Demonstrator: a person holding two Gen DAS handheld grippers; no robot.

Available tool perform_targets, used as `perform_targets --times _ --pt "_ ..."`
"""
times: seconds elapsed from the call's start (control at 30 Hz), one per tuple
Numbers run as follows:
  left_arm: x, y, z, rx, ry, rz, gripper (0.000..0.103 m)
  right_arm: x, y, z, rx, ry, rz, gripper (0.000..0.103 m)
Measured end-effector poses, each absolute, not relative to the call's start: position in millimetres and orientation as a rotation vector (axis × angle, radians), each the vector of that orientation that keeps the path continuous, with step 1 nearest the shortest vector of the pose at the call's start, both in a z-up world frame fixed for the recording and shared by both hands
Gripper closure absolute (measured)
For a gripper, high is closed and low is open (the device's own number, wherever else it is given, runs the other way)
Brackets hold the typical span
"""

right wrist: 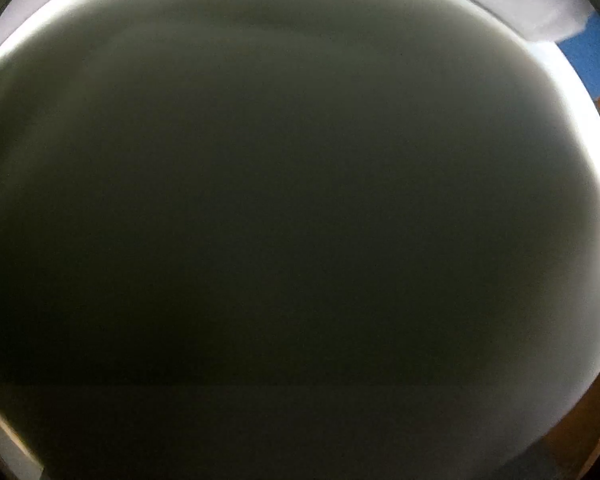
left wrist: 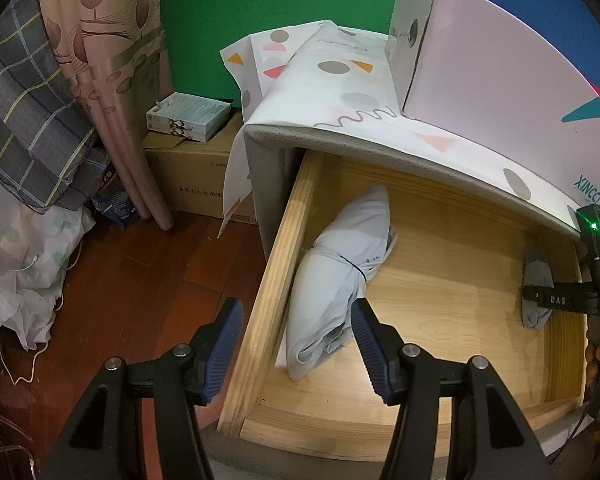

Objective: Take underwear out of drawer
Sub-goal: 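Grasp the light blue sock in the drawer with the right gripper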

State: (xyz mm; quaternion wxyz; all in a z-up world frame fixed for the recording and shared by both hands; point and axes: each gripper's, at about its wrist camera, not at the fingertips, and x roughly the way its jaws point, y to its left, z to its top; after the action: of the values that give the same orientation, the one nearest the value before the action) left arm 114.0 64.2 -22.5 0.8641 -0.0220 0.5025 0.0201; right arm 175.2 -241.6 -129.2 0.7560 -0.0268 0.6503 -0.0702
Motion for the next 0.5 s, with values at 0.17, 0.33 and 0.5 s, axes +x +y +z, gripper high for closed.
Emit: perform_targets --times 0.17,0.33,0.5 --pt "114 64 -23 -0.044 1.052 0.042 0.045 164 -239 -130 -0.041 1.472 -0.093 0.054" --pt "114 64 -23 -0.044 1.052 0.041 0.045 150 -236 -132 -0.043 1.521 -0.054 0.054" --pt "113 64 -23 -0.043 1.050 0.043 0.045 133 -218 -134 -0.073 1.570 -0.018 0.054"
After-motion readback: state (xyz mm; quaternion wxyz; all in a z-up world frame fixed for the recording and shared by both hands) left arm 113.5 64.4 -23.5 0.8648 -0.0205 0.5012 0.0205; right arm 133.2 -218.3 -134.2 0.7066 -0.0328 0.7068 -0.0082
